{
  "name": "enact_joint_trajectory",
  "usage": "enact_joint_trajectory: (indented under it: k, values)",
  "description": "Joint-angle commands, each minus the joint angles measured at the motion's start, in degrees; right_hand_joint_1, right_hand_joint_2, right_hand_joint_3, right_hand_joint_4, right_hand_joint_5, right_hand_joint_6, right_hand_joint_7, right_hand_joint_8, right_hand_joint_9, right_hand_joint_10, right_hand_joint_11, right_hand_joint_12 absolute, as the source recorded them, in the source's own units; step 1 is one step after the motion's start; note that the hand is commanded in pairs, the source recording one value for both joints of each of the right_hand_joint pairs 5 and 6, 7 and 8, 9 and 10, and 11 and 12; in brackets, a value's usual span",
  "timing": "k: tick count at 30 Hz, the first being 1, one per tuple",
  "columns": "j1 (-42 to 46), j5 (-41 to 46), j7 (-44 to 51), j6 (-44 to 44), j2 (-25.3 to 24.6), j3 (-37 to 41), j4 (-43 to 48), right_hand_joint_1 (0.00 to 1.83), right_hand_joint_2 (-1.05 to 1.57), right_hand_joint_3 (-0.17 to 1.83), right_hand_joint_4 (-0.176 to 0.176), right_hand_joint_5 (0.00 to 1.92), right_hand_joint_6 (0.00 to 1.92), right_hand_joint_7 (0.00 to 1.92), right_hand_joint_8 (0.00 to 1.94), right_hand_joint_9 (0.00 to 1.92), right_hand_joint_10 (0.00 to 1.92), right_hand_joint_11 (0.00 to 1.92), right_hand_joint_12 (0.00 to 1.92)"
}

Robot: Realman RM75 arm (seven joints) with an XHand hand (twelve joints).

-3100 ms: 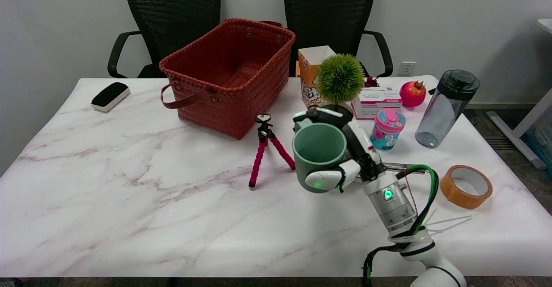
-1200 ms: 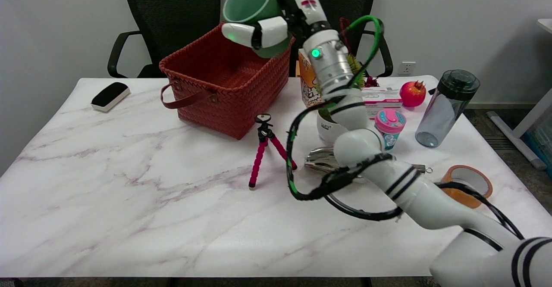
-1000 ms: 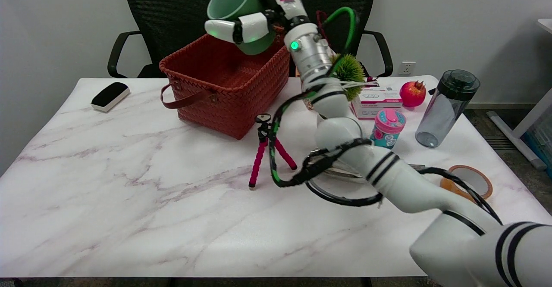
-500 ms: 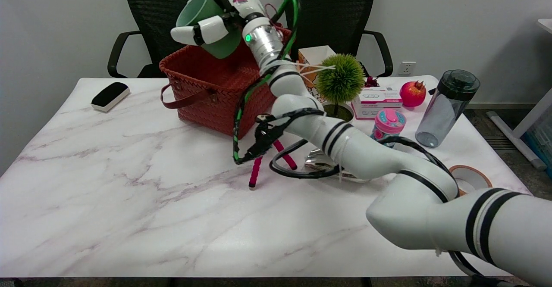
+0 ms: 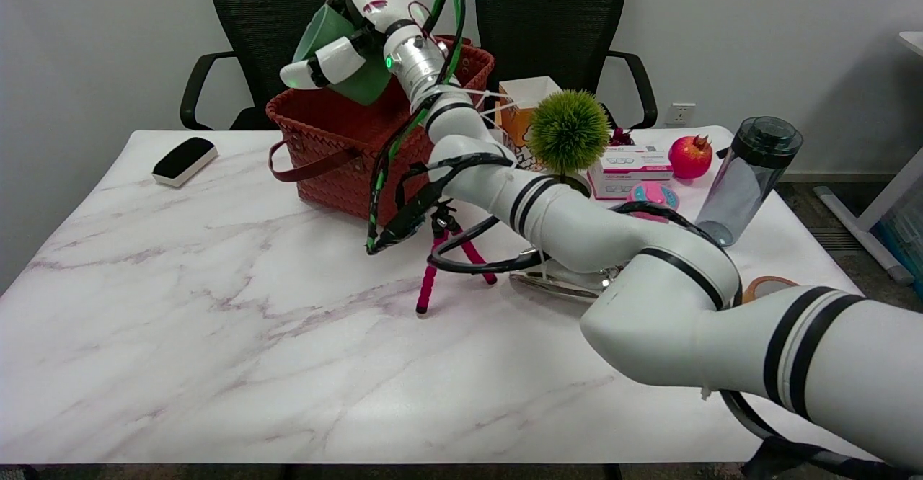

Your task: Place the green mug into the brown storage basket.

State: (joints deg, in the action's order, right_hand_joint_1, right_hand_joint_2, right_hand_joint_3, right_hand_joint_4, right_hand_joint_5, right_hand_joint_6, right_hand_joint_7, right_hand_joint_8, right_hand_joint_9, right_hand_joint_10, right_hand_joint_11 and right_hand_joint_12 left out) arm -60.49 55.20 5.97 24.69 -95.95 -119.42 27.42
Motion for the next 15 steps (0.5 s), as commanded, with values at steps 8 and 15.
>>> enact_joint_trajectory:
  k: [8,15]
  values:
    - [-1.6,2.7,6.1,-3.0,0.3,6.7,-6.2,1.10,-0.10,1.14,0.000,0.50,0.50,1.20,1.20,0.69,0.69,1.15,1.15]
    - [-1.0,3.6,6.1,-2.9,0.9,6.2,-5.3,1.10,-0.27,0.85,0.000,0.00,0.00,0.41,0.41,0.07,0.07,0.18,0.18]
